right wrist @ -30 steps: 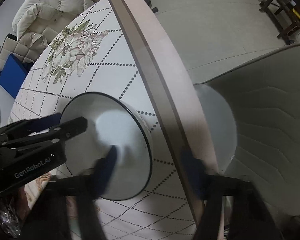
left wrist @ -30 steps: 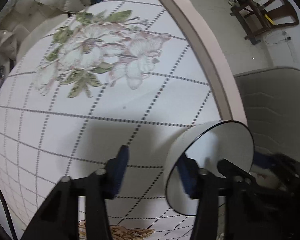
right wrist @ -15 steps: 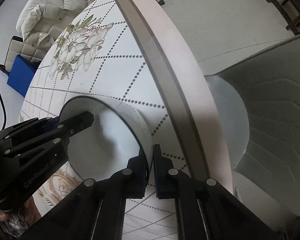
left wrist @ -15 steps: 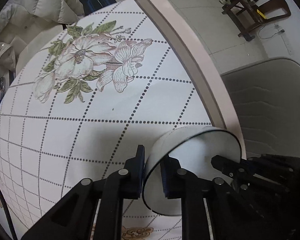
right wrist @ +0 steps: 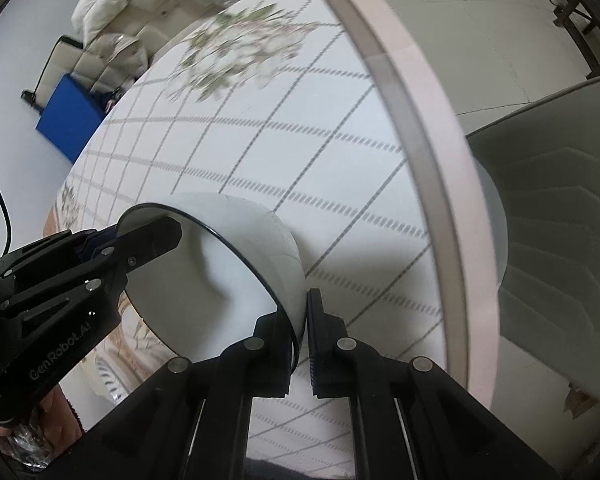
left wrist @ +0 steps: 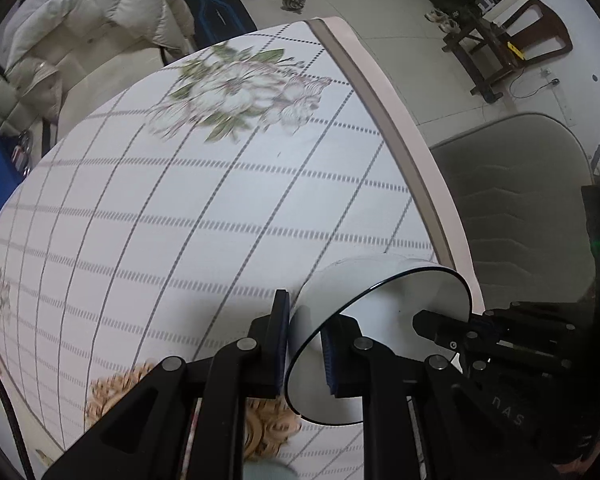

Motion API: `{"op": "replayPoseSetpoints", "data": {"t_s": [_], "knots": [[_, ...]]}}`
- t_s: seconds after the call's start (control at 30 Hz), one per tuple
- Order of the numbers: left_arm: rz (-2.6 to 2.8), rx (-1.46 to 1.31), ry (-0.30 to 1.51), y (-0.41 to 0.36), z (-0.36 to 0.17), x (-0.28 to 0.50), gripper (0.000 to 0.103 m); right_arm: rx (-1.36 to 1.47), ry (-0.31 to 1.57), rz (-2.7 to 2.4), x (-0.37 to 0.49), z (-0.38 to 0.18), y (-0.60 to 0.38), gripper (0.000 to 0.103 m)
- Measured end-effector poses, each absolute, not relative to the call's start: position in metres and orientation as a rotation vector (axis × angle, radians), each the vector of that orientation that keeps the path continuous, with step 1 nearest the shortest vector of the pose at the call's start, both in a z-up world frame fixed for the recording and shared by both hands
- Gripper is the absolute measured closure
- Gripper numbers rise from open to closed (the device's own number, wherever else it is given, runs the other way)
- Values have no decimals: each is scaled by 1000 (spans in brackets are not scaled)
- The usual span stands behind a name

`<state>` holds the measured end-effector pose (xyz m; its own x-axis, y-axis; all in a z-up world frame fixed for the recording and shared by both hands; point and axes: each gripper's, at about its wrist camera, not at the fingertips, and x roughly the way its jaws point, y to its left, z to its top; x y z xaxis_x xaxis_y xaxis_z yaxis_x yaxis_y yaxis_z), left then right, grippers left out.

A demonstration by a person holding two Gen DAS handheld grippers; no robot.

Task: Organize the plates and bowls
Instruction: 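Carry the plain white bowl with both tools over the bowl stack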

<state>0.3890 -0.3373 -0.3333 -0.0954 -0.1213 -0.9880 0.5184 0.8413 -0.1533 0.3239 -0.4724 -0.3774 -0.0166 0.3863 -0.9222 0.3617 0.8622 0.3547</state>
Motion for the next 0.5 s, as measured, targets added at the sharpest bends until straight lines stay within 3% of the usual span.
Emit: {"op": "replayPoseSetpoints", "data": {"t_s": [0.5], "knots": [[-478, 262, 1603, -203, -287, 271, 91, 541, 1674, 162, 205, -329, -330, 96]]}}
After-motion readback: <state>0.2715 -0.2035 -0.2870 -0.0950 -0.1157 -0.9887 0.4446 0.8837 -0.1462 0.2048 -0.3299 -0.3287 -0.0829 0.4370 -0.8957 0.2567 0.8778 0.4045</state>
